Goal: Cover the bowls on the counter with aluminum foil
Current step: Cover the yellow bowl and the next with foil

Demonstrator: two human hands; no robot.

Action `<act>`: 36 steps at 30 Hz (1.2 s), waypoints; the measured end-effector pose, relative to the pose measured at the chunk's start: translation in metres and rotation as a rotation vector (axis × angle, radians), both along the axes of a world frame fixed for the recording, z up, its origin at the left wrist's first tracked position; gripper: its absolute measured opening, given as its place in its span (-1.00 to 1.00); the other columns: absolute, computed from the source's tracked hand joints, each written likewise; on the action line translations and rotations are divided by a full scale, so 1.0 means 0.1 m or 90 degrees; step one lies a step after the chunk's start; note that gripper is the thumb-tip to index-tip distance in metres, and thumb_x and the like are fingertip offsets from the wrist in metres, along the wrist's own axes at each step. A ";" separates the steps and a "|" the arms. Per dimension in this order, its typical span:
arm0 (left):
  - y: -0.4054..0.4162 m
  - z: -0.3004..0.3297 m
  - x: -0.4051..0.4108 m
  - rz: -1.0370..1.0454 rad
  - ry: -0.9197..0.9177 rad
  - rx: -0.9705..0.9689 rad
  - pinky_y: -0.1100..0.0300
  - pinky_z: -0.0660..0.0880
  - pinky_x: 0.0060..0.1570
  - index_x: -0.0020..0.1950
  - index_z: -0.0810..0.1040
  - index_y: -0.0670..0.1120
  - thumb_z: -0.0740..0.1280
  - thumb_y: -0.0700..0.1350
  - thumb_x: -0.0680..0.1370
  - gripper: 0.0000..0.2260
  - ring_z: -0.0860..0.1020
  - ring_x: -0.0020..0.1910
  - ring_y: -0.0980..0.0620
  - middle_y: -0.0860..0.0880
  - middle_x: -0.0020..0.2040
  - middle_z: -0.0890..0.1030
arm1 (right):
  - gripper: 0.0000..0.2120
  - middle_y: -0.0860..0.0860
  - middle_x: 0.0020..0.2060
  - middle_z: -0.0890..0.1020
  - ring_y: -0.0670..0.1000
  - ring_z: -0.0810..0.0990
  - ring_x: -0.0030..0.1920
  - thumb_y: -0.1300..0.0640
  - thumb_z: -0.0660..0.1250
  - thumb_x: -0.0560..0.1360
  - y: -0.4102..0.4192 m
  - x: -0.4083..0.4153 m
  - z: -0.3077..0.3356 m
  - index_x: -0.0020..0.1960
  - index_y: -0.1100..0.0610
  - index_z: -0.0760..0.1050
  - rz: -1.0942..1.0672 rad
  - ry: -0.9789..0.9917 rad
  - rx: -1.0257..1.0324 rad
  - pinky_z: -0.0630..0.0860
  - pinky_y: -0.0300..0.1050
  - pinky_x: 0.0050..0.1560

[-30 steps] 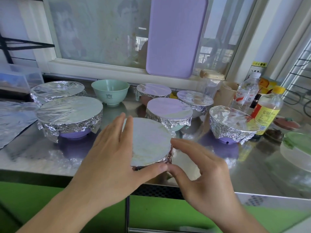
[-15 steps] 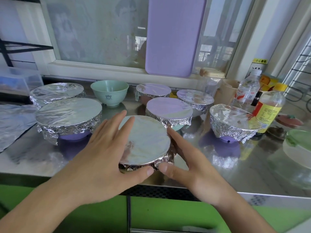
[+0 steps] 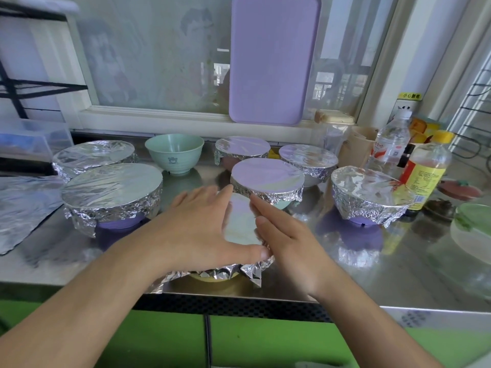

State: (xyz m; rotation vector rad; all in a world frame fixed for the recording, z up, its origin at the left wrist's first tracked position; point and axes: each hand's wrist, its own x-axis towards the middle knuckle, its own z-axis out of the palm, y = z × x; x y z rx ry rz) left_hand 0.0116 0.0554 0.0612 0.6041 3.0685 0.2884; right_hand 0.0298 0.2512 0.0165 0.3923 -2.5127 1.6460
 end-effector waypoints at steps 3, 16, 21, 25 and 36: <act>-0.01 0.02 -0.02 0.008 -0.025 -0.017 -0.08 0.21 0.52 0.60 0.11 0.11 0.14 0.74 0.19 0.14 0.22 0.52 0.04 0.11 0.47 0.28 | -0.56 -0.30 0.46 0.50 -0.27 0.45 0.45 -0.08 0.25 0.71 0.01 0.02 -0.06 0.58 -0.17 0.39 -0.011 -0.023 -0.022 0.33 -0.03 0.58; 0.04 0.03 0.01 0.021 -0.049 -0.054 -0.13 0.03 0.59 0.66 -0.10 0.15 0.08 0.68 0.20 0.15 -0.05 0.63 0.14 0.18 0.61 0.03 | -0.51 -0.05 0.10 0.76 -0.08 0.70 0.17 0.51 0.32 0.53 0.15 0.03 -0.09 0.19 -0.03 0.67 0.031 -0.007 -0.125 0.58 0.00 0.31; 0.04 0.01 0.02 0.020 -0.049 -0.056 -0.12 -0.02 0.60 0.68 -0.19 0.14 0.03 0.67 0.20 0.17 -0.12 0.63 0.18 0.21 0.63 -0.05 | -0.80 0.01 -0.14 0.75 -0.02 0.69 -0.07 0.41 0.42 0.53 0.21 -0.07 -0.20 0.05 0.17 0.68 0.009 -0.009 -0.100 0.63 0.03 0.08; 0.05 0.02 0.03 0.014 -0.052 -0.056 -0.09 0.00 0.59 0.68 -0.18 0.14 0.01 0.66 0.19 0.17 -0.09 0.62 0.18 0.20 0.61 -0.01 | -0.92 0.20 -0.16 0.75 0.15 0.75 -0.12 0.40 0.36 0.61 0.21 -0.06 -0.24 -0.02 0.33 0.63 -0.025 -0.043 -0.164 0.73 0.07 -0.01; 0.03 -0.01 0.00 0.015 -0.053 -0.059 -0.12 -0.04 0.61 0.69 -0.22 0.12 0.01 0.68 0.21 0.19 -0.15 0.65 0.15 0.17 0.66 -0.09 | -0.85 0.18 -0.24 0.65 0.09 0.65 -0.19 0.36 0.32 0.65 0.14 -0.13 -0.12 0.03 0.44 0.62 -0.047 -0.213 -0.241 0.71 -0.06 -0.19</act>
